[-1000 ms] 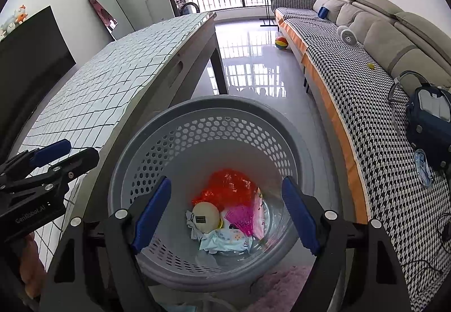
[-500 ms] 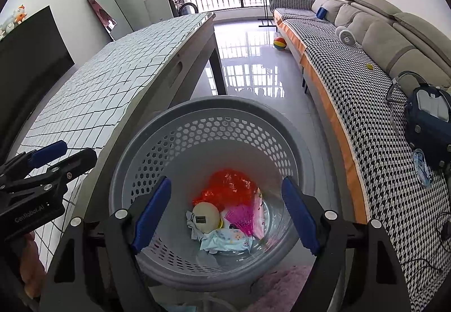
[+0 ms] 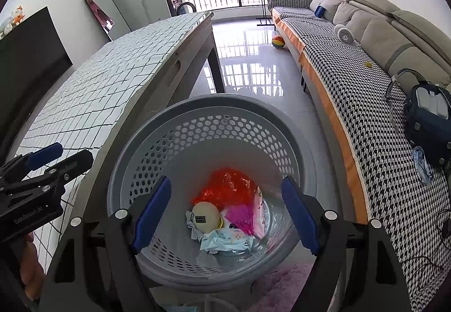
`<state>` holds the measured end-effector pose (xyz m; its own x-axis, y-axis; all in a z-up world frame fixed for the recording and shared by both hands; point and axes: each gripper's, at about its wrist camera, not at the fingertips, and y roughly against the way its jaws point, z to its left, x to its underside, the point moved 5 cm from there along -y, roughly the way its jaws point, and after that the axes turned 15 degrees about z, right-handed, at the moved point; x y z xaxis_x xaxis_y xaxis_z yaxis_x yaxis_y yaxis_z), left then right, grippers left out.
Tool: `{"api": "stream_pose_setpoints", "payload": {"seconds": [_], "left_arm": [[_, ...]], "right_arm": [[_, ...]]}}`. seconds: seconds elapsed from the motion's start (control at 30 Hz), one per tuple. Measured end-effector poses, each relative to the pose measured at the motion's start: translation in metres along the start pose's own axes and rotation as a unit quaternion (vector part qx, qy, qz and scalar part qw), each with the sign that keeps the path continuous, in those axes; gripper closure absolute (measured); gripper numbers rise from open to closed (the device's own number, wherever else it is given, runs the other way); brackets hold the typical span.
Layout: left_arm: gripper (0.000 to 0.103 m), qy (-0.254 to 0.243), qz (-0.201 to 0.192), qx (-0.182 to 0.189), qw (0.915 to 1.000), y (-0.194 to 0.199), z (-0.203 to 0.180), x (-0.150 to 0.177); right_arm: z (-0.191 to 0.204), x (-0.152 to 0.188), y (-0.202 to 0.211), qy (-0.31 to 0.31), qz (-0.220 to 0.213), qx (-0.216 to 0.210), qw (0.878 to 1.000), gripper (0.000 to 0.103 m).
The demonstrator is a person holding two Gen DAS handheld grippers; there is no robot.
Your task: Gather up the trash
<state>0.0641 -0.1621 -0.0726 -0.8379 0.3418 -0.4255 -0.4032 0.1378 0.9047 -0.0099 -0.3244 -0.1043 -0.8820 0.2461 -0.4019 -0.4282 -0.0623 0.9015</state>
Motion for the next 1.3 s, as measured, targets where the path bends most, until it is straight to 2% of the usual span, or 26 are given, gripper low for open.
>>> {"api": "stream_pose_setpoints", "payload": {"seconds": [0.63,1.3], "left_arm": [[0.01,0.016,-0.007,-0.014,0.9998,0.002,0.012,0.001],[0.007,0.026,-0.004,-0.03,0.9992,0.002,0.02,0.004]], "right_arm": [[0.004,-0.002,0.0,0.007,-0.001,0.008,1.0,0.026],[0.008,-0.001,0.001,0.01,-0.002,0.013,1.0,0.026]]}}
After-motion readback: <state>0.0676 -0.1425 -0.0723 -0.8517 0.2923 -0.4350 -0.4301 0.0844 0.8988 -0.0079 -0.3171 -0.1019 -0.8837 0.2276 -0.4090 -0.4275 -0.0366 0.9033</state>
